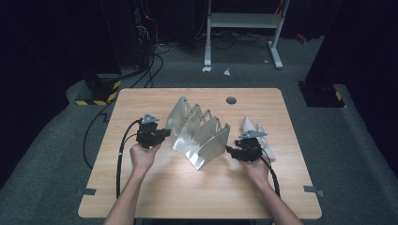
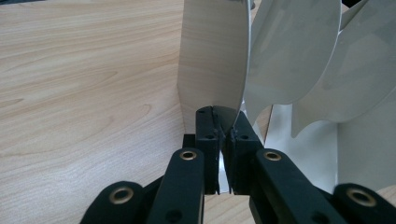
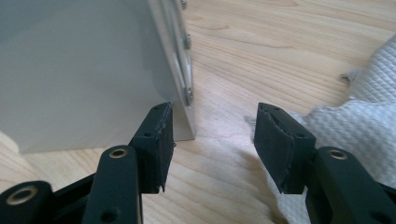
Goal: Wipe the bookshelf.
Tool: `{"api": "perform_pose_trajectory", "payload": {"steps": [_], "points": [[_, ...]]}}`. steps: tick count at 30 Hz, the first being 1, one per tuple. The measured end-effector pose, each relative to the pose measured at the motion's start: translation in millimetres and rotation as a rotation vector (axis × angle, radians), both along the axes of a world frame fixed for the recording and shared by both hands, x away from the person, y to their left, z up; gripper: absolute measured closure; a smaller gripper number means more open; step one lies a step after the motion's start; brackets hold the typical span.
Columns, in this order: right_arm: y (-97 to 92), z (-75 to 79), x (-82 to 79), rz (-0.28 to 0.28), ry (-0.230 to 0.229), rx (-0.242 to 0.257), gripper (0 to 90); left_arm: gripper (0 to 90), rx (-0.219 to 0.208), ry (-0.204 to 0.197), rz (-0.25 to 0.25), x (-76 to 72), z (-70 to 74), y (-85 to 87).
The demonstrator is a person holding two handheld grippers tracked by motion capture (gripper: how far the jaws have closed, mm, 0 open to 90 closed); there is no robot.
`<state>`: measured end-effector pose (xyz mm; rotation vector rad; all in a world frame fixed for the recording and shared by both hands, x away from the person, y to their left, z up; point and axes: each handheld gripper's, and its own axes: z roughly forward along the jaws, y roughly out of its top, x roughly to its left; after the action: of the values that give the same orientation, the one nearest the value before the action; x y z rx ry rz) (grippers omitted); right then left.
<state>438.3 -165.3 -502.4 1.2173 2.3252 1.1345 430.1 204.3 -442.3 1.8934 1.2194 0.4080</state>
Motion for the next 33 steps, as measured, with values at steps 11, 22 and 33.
{"api": "perform_pose_trajectory", "payload": {"steps": [11, 22, 33], "points": [[-8.9, 0.9, -5.9, -0.026, -0.007, 0.045, 47.8, 84.3, -0.032, -0.012, 0.032, -5.9, -3.9, 6.2], [10.0, -5.2, -50.6, 0.152, -0.009, 0.072, 64.4, 78.6, -0.055, -0.014, 0.079, -2.4, -21.3, 5.7], [39.1, -14.9, -60.6, 0.057, 0.013, 0.066, 31.0, 70.0, -0.025, 0.022, 0.133, 6.8, -42.7, -2.0]]}}
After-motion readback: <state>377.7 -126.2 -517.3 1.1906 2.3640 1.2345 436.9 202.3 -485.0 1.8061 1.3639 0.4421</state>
